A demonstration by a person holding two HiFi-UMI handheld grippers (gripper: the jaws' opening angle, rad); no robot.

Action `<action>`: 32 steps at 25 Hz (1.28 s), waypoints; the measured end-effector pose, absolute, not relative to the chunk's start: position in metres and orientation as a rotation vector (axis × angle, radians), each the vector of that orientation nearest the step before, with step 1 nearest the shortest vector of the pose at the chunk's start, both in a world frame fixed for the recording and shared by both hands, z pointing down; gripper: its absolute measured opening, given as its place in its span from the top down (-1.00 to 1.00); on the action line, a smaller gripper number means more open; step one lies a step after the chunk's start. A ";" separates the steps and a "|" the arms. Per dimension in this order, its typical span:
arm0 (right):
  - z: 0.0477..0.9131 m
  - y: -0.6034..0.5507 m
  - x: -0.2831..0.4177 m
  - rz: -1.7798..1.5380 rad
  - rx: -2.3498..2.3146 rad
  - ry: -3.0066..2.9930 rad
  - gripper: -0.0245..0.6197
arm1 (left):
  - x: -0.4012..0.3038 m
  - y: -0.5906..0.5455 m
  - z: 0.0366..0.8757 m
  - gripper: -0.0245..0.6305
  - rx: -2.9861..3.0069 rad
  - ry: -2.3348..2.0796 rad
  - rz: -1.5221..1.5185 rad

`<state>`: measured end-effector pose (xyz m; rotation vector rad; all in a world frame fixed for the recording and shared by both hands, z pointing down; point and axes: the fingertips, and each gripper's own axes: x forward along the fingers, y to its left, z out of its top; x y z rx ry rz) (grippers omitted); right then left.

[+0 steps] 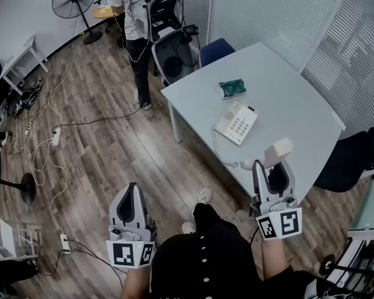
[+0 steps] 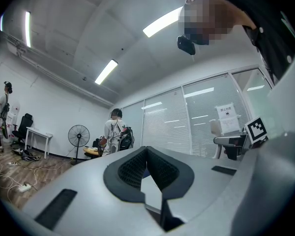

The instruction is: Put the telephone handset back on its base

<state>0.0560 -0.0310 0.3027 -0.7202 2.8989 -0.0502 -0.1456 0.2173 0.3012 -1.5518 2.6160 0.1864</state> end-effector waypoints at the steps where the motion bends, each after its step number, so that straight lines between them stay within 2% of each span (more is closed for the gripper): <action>1: 0.302 -0.035 0.051 -0.051 -0.720 2.896 0.20 | -0.150 0.215 0.300 0.88 -1.549 2.618 0.182; 32: 0.305 -0.155 -0.041 -0.066 -0.739 2.906 0.20 | -0.245 0.078 0.295 0.88 -1.606 2.582 0.177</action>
